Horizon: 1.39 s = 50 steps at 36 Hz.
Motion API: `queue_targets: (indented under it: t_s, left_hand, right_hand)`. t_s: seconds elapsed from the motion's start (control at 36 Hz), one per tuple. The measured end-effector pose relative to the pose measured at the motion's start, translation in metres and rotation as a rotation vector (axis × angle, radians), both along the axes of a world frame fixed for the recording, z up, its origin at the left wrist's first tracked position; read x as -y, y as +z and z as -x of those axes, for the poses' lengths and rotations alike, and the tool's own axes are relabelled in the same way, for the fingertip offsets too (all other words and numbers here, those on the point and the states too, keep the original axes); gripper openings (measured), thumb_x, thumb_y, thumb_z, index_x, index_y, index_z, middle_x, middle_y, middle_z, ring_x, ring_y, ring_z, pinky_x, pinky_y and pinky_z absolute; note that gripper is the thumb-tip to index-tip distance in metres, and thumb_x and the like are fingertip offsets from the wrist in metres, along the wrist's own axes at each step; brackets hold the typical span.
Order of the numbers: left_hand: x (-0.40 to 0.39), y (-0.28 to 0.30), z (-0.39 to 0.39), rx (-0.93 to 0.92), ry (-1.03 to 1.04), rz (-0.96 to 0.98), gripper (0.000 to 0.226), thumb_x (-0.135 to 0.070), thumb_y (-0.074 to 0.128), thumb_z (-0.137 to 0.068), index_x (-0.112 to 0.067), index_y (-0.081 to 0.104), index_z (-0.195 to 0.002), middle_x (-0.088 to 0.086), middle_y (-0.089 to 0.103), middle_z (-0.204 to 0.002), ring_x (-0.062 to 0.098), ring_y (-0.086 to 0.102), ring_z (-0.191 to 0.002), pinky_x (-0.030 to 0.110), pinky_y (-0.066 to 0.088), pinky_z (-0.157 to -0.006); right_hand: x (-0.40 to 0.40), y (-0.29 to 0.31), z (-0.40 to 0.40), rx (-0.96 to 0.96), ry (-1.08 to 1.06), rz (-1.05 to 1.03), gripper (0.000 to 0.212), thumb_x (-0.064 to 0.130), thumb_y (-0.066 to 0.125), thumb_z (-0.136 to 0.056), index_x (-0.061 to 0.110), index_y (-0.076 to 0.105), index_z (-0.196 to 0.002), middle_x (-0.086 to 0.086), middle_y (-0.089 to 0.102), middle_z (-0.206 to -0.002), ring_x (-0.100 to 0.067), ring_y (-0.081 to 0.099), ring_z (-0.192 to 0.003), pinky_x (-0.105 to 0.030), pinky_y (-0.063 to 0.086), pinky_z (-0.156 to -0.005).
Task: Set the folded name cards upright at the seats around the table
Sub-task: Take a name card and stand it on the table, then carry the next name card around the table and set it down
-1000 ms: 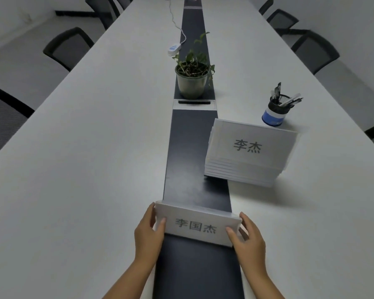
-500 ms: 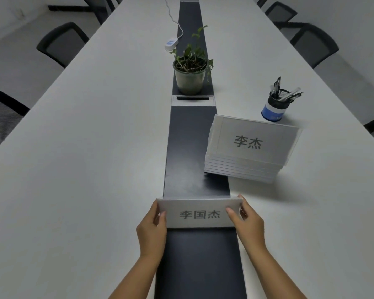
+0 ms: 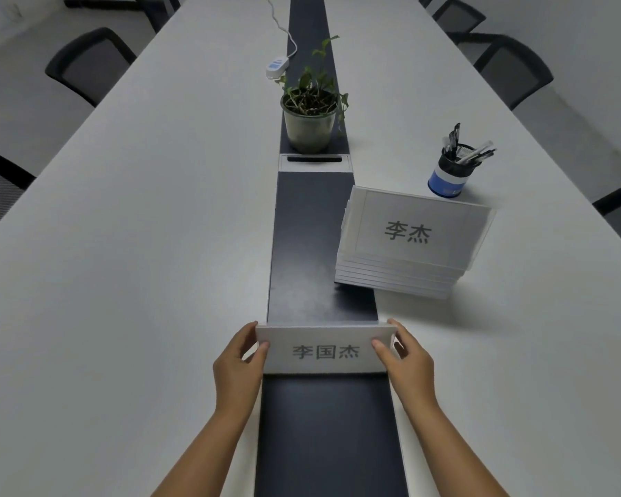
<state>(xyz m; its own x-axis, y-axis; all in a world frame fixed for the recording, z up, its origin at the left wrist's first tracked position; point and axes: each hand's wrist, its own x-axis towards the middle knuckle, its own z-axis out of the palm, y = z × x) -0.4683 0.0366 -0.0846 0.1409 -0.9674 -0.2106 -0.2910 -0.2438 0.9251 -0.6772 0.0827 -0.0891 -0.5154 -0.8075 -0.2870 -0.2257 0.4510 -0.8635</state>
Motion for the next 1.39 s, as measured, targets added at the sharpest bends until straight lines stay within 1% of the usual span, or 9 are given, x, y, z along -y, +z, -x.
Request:
queue_targets:
  t_s: [0.17, 0.42, 0.58, 0.69, 0.81, 1.03, 1.17, 1.28, 1.39]
  left_hand:
    - [0.001, 0.003, -0.001, 0.02, -0.028, 0.001, 0.038, -0.004, 0.058, -0.082, -0.011, 0.054, -0.119, 0.008, 0.061, -0.118, 0.012, 0.053, -0.1, 0.017, 0.041, -0.084]
    - [-0.002, 0.002, -0.004, 0.047, -0.066, -0.004, 0.038, -0.002, 0.058, -0.082, -0.009, 0.054, -0.119, 0.013, 0.061, -0.119, 0.015, 0.053, -0.1, 0.024, 0.042, -0.086]
    - [-0.005, 0.009, -0.006, 0.11, -0.126, -0.007, 0.056, -0.013, 0.061, -0.082, -0.014, 0.038, -0.133, 0.011, 0.043, -0.14, 0.027, 0.043, -0.126, 0.04, 0.037, -0.103]
    - [-0.003, 0.027, -0.001, 0.271, -0.166, 0.206, 0.059, -0.017, 0.063, -0.08, -0.02, 0.036, -0.133, 0.002, 0.032, -0.146, 0.023, 0.031, -0.134, 0.037, 0.027, -0.106]
    - [0.02, 0.057, 0.037, 0.237, -0.293, 0.403, 0.059, -0.023, 0.065, -0.079, -0.033, 0.029, -0.125, -0.012, 0.028, -0.134, 0.009, 0.026, -0.128, 0.027, 0.023, -0.103]
    - [0.077, 0.065, 0.125, 0.074, -0.372, -0.014, 0.096, -0.036, 0.067, -0.074, -0.024, 0.002, -0.143, 0.01, 0.022, -0.151, 0.028, 0.028, -0.136, 0.043, 0.029, -0.109]
    - [0.103, 0.054, 0.161, -0.005, -0.254, -0.034, 0.089, -0.026, 0.071, -0.073, -0.029, 0.014, -0.141, 0.009, 0.043, -0.139, 0.027, 0.046, -0.121, 0.044, 0.04, -0.103]
    - [0.112, 0.044, 0.167, 0.023, -0.203, -0.036, 0.096, -0.051, 0.071, -0.048, -0.03, 0.031, -0.132, 0.003, 0.056, -0.118, 0.025, 0.055, -0.109, 0.043, 0.046, -0.096]
    - [0.113, 0.039, 0.164, 0.029, -0.186, -0.087, 0.087, -0.046, 0.074, -0.044, -0.034, 0.038, -0.122, 0.006, 0.06, -0.112, 0.025, 0.058, -0.103, 0.043, 0.047, -0.093]
  right_hand:
    - [-0.004, 0.003, -0.006, 0.0, 0.002, 0.007, 0.048, 0.013, 0.059, -0.084, 0.013, 0.045, -0.13, -0.01, 0.052, -0.131, -0.026, 0.047, -0.12, -0.033, 0.042, -0.096]
    - [-0.006, 0.002, 0.0, -0.018, 0.034, -0.016, 0.049, 0.014, 0.062, -0.082, 0.015, 0.046, -0.129, -0.008, 0.052, -0.133, -0.024, 0.046, -0.122, -0.031, 0.038, -0.101]
    - [-0.012, 0.011, 0.004, -0.064, 0.065, -0.024, 0.066, 0.015, 0.066, -0.078, 0.014, 0.035, -0.136, -0.004, 0.04, -0.143, -0.025, 0.039, -0.13, -0.035, 0.031, -0.11]
    - [-0.018, 0.029, 0.023, -0.115, -0.059, 0.045, 0.06, 0.018, 0.064, -0.08, 0.016, 0.037, -0.134, -0.004, 0.042, -0.141, -0.026, 0.04, -0.129, -0.039, 0.033, -0.108]
    - [-0.005, 0.052, 0.062, -0.207, -0.141, 0.147, 0.054, 0.015, 0.063, -0.081, 0.013, 0.042, -0.131, -0.007, 0.047, -0.137, -0.028, 0.042, -0.127, -0.037, 0.033, -0.105]
    - [0.047, 0.061, 0.123, -0.031, -0.101, 0.101, 0.075, 0.021, 0.067, -0.078, 0.018, 0.024, -0.14, -0.009, 0.034, -0.145, -0.025, 0.036, -0.131, -0.039, 0.032, -0.104]
    - [0.082, 0.042, 0.16, 0.097, 0.075, 0.083, 0.078, 0.024, 0.071, -0.074, 0.026, 0.028, -0.139, -0.003, 0.039, -0.143, -0.024, 0.045, -0.124, -0.039, 0.039, -0.104]
    - [0.094, 0.03, 0.173, 0.172, 0.163, 0.081, 0.084, 0.025, 0.075, -0.068, 0.03, 0.029, -0.138, -0.002, 0.051, -0.133, -0.019, 0.051, -0.117, -0.039, 0.045, -0.099]
    - [0.093, 0.025, 0.171, 0.2, 0.169, 0.094, 0.093, 0.039, 0.071, -0.055, 0.034, 0.028, -0.137, 0.002, 0.051, -0.132, -0.016, 0.054, -0.112, -0.032, 0.047, -0.096]
